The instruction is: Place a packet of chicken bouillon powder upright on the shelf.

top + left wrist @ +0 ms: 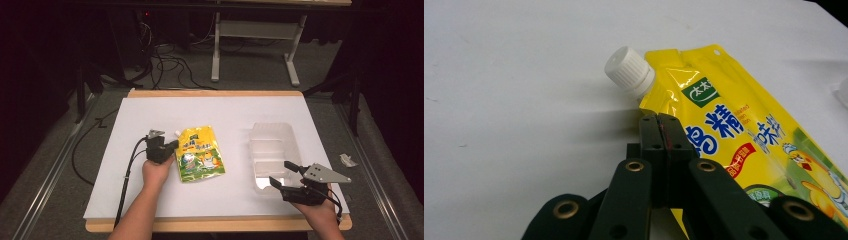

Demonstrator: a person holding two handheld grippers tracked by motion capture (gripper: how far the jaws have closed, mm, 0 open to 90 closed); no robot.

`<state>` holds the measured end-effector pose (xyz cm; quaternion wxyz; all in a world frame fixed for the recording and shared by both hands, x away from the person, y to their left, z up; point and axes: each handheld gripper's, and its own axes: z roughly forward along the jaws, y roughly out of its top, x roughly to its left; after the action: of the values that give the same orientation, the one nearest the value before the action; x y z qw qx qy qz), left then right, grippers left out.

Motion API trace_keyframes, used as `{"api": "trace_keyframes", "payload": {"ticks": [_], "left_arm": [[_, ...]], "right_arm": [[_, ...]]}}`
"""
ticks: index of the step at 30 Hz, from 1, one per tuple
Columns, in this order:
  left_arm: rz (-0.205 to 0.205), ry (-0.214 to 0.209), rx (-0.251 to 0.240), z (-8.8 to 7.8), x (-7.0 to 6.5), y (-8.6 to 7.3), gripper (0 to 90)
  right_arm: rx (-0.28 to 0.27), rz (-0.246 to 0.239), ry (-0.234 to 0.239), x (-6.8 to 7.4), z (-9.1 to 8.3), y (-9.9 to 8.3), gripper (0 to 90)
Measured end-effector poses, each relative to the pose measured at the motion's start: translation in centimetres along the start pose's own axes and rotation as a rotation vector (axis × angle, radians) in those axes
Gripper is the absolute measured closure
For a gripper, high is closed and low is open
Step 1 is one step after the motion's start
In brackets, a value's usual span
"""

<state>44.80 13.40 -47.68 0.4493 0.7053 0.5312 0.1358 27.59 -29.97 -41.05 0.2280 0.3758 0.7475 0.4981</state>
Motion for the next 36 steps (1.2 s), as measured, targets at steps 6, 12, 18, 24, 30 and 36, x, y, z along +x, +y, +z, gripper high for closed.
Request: {"api": "trace_keyframes", "payload": {"ticks": [6,12,18,24,30,36], "left_arm": [[0.053,0.039,-0.058,-0.9,-1.2,0.1,90.0],[0.093,0.056,-0.112,-2.1,-2.2,0.2,90.0],[0.14,0.077,-0.158,-3.5,-3.2,0.0,90.0],[0.187,0.086,-0.197,-5.1,-4.2,-0.3,90.0],[0.223,0.092,-0.231,-6.4,-5.1,-0.6,90.0],[0.256,0.099,-0.269,-7.7,-6.0,-1.2,90.0]], "right_arm": [[-0.005,-0.006,0.001,0.0,-0.1,0.0,23.6],[-0.009,-0.007,0.0,0.1,-0.2,0.1,23.6],[-0.014,-0.008,-0.003,0.2,-0.4,0.2,23.7],[-0.02,-0.011,0.0,0.2,-0.5,0.2,23.7],[-0.025,-0.014,0.004,0.3,-0.6,0.3,23.6],[-0.027,-0.017,0.011,0.5,-0.6,0.4,23.2]]}}
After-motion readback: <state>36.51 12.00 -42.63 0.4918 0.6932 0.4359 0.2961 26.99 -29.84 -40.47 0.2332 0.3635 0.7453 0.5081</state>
